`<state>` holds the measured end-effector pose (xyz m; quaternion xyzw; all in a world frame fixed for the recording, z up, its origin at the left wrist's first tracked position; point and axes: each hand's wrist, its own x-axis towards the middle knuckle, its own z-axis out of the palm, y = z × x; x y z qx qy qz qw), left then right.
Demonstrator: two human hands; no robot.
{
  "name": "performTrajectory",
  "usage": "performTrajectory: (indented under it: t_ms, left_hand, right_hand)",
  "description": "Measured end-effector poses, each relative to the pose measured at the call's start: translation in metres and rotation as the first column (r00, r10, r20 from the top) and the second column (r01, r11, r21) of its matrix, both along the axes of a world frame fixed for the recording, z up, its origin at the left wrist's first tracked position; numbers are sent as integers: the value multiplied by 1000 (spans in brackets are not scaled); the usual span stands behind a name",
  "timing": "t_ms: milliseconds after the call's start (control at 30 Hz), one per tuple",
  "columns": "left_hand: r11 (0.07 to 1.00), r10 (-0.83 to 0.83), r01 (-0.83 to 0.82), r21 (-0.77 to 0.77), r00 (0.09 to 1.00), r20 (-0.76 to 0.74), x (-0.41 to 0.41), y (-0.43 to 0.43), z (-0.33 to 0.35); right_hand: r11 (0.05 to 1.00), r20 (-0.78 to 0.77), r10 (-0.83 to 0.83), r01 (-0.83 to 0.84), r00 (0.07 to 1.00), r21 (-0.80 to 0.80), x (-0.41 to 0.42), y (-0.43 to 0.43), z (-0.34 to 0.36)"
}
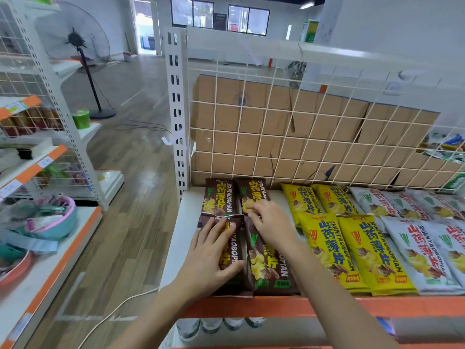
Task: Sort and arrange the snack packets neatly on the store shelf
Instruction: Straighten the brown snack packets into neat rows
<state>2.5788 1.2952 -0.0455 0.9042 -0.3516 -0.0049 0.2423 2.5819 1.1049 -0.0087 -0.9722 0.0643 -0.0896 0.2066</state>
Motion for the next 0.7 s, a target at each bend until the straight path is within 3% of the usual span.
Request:
performTrajectory:
  t_ms: [200,700]
  left_hand:
    - [986,47,-55,157,998,52,-11,-10,8]
    - [956,20,-81,282,977,211,-17,-15,2]
  right_hand:
    - [970,-212,174,-204,962,-129,45,1,3]
    - [968,-154,186,-208,970,-141,55,4,0]
